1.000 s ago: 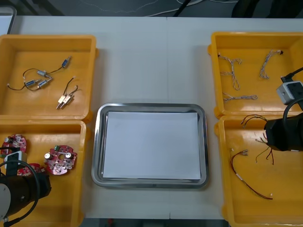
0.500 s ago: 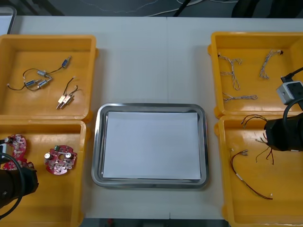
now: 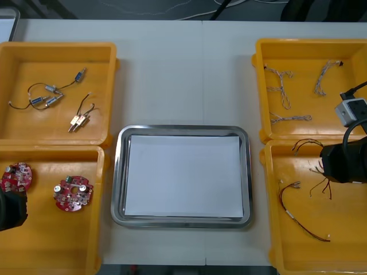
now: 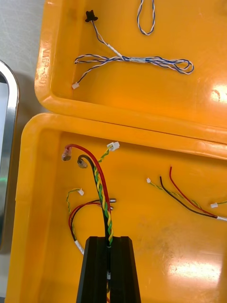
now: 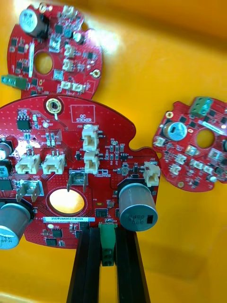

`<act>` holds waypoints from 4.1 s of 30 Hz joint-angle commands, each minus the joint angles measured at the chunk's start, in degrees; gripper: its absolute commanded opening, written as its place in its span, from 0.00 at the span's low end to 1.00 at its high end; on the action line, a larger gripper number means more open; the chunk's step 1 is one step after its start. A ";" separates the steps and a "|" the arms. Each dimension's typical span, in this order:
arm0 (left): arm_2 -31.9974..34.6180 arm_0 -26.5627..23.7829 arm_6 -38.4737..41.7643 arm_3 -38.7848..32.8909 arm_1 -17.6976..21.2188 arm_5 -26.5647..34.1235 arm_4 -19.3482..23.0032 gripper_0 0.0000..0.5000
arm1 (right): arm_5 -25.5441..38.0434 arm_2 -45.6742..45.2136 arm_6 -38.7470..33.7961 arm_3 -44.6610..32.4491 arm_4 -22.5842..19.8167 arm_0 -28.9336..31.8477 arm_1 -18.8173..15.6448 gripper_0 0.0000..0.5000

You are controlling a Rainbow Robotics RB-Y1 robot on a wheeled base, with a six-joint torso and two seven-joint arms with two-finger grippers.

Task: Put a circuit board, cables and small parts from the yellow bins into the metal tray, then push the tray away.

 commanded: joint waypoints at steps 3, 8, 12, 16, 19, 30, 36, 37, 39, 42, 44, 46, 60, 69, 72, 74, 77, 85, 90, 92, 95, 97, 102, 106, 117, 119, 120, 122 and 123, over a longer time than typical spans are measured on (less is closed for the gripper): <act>1.06 -8.36 2.27 -2.26 3.35 4.82 3.36 0.00 | 0.18 0.72 -1.48 -0.49 0.40 -1.16 -0.21 0.00; -1.23 -12.40 4.20 -2.26 3.44 4.82 4.33 0.00 | 0.18 0.72 -1.48 -0.49 0.40 -1.16 -0.21 0.00; -5.89 -14.78 8.77 -2.26 4.40 4.82 5.21 0.00 | 0.18 0.72 -1.48 -0.49 0.40 -1.16 -0.21 0.00; -9.75 -16.71 12.03 -2.44 5.46 4.82 6.26 0.00 | 0.18 0.72 -1.48 -0.49 0.40 -1.16 -0.21 0.00; -12.48 -18.03 14.93 -2.44 6.42 4.82 7.05 0.00 | 0.18 0.72 -1.48 -0.49 0.40 -1.16 -0.21 0.00; -20.21 -22.34 27.58 -3.67 13.02 4.82 13.47 0.00 | 0.18 0.72 -1.48 -0.49 0.40 -1.16 -0.21 0.00; -28.65 -27.35 36.99 -4.02 16.62 4.82 14.44 0.00 | 0.18 0.72 -1.48 -0.49 0.40 -1.16 -0.21 0.00; -29.35 -27.87 37.69 -4.02 16.88 4.82 14.44 0.00 | 0.18 0.72 -1.48 -0.49 0.40 -1.16 -0.21 0.00; -31.82 -29.54 40.33 -4.11 17.32 4.82 14.44 0.00 | 0.18 0.72 -1.48 -0.49 0.40 -1.16 -0.21 0.00; -34.54 -31.48 43.14 -4.02 17.41 4.82 14.44 0.00 | 0.18 0.72 -1.48 -0.49 0.40 -1.16 -0.21 0.00; -35.51 -32.18 44.02 -3.84 17.50 4.82 14.52 0.00 | 0.18 0.72 -1.48 -0.49 0.40 -1.16 -0.21 0.00; -37.35 -33.50 45.78 -3.49 17.59 4.82 14.44 0.00 | 0.18 0.72 -1.48 -0.49 0.40 -1.16 -0.21 0.00; -50.10 -39.12 47.27 3.80 17.50 4.82 9.78 0.00 | 0.18 0.72 -1.48 -0.49 0.40 -1.16 -0.21 0.00; -54.75 -40.35 47.53 6.97 17.50 2.75 8.37 0.00 | 0.18 0.72 -1.48 -0.49 0.40 -1.16 -0.21 0.00; -56.07 -41.14 47.88 7.49 17.32 2.49 8.46 0.00 | 0.18 0.72 -1.48 -0.49 0.40 -1.16 -0.21 0.00; -56.86 -41.67 48.15 8.20 17.06 2.13 8.37 0.00 | 0.18 0.72 -1.48 -0.49 0.40 -1.16 -0.21 0.00; -58.62 -42.81 48.41 9.96 15.92 0.99 7.84 0.00 | 0.18 0.72 -1.48 -0.49 0.40 -1.16 -0.21 0.00; -61.08 -44.40 48.06 14.26 14.25 -3.14 6.61 0.00 | 0.18 0.72 -1.48 -0.49 0.40 -1.16 -0.21 0.00; -62.49 -45.36 47.88 14.97 13.37 -3.49 6.53 0.00 | 0.18 0.72 -1.48 -0.49 0.40 -1.16 -0.21 0.00; -63.37 -45.54 48.06 14.88 13.02 -3.93 6.79 0.00 | 0.18 0.72 -1.48 -0.49 0.40 -1.16 -0.21 0.00; -64.33 -45.63 48.06 14.97 12.75 -4.72 6.61 0.00 | 0.18 0.72 -1.48 -0.49 0.40 -1.16 -0.21 0.00; -65.04 -45.63 48.06 15.05 12.58 -5.07 6.44 0.00 | 0.18 0.72 -1.48 -0.49 0.40 -1.16 -0.21 0.00; -67.15 -45.71 48.06 15.93 12.05 -5.51 5.21 0.00 | 0.18 0.72 -1.48 -0.49 0.40 -1.16 -0.21 0.00; -68.64 -45.71 47.88 17.16 11.52 -6.74 4.15 0.00 | 0.18 0.72 -1.48 -0.49 0.40 -1.16 -0.21 0.00; -70.66 -45.63 47.62 18.92 10.64 -7.45 2.66 0.00 | 0.18 0.72 -1.48 -0.49 0.40 -1.16 -0.21 0.00; -70.93 -45.63 47.45 19.10 10.64 -7.53 2.40 0.00 | 0.18 0.72 -1.48 -0.49 0.40 -1.16 -0.21 0.00; -71.01 -45.63 47.45 19.18 10.56 -7.53 2.31 0.00 | 0.18 0.72 -1.48 -0.49 0.40 -1.16 -0.21 0.00; -71.10 -45.63 47.45 19.62 10.38 -7.62 1.96 0.00 | 0.18 0.72 -1.48 -0.49 0.40 -1.16 -0.21 0.00; -71.10 -45.63 47.36 19.89 10.29 -7.62 1.87 0.00 | 0.18 0.72 -1.48 -0.49 0.40 -1.16 -0.21 0.00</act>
